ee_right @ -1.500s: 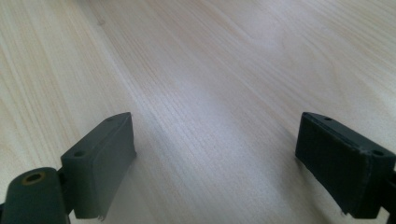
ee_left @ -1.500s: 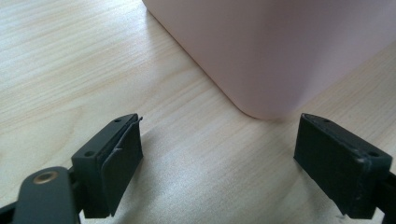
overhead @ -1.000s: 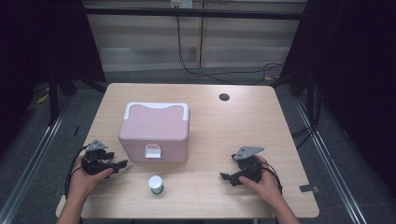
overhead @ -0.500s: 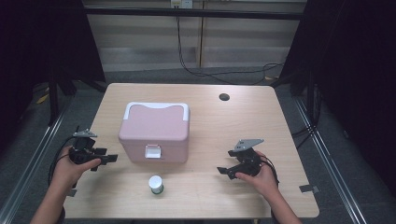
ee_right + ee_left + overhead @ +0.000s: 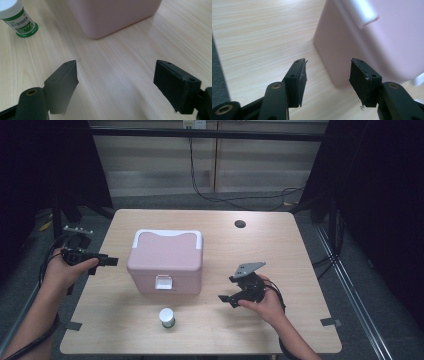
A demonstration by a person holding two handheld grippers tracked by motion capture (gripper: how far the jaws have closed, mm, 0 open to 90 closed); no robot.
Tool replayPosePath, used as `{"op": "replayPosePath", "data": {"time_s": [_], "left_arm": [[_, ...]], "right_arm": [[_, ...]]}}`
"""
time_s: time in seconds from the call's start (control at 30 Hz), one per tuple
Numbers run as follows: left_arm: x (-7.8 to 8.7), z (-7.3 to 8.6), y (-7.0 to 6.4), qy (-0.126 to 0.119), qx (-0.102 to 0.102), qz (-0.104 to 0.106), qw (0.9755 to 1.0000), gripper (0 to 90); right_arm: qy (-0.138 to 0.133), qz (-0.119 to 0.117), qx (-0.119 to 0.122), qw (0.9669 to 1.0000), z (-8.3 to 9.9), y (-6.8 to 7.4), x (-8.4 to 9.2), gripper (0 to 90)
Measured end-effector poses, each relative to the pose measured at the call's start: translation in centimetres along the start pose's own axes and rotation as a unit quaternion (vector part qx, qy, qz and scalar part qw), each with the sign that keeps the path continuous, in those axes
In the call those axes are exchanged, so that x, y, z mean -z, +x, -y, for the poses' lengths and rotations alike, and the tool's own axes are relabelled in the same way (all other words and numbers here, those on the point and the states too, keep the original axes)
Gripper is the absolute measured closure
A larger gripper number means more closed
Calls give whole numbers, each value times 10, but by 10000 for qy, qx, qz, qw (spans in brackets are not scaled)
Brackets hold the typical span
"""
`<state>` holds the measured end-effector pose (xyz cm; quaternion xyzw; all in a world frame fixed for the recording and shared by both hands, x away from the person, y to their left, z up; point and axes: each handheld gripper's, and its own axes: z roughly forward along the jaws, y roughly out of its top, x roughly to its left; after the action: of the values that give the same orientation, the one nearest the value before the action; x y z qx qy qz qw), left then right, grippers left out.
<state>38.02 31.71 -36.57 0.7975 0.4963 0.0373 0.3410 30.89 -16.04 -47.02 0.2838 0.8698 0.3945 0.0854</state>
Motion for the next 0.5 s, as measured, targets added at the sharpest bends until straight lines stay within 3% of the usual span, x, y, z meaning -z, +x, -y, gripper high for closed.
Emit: {"op": "replayPosePath", "data": {"time_s": [0.1,0.17,0.27,0.4,0.5], "left_arm": [[2,-13,-6,88,96,51,9999,469],[2,-22,-11,116,288,110,9995,481],[1,-34,-17,318,262,181,9990,483],[-6,-45,-27,388,309,264,9984,483],[-14,-51,-34,543,293,224,9978,457]], "right_arm": [[-10,-48,71,10000,-8,5,-7,196],[-3,-83,109,9999,-12,8,-11,196],[-3,-145,197,9997,-18,13,-17,209],[-19,-173,190,9997,-21,14,-22,221],[-7,-161,227,9996,-23,16,-26,243]]}}
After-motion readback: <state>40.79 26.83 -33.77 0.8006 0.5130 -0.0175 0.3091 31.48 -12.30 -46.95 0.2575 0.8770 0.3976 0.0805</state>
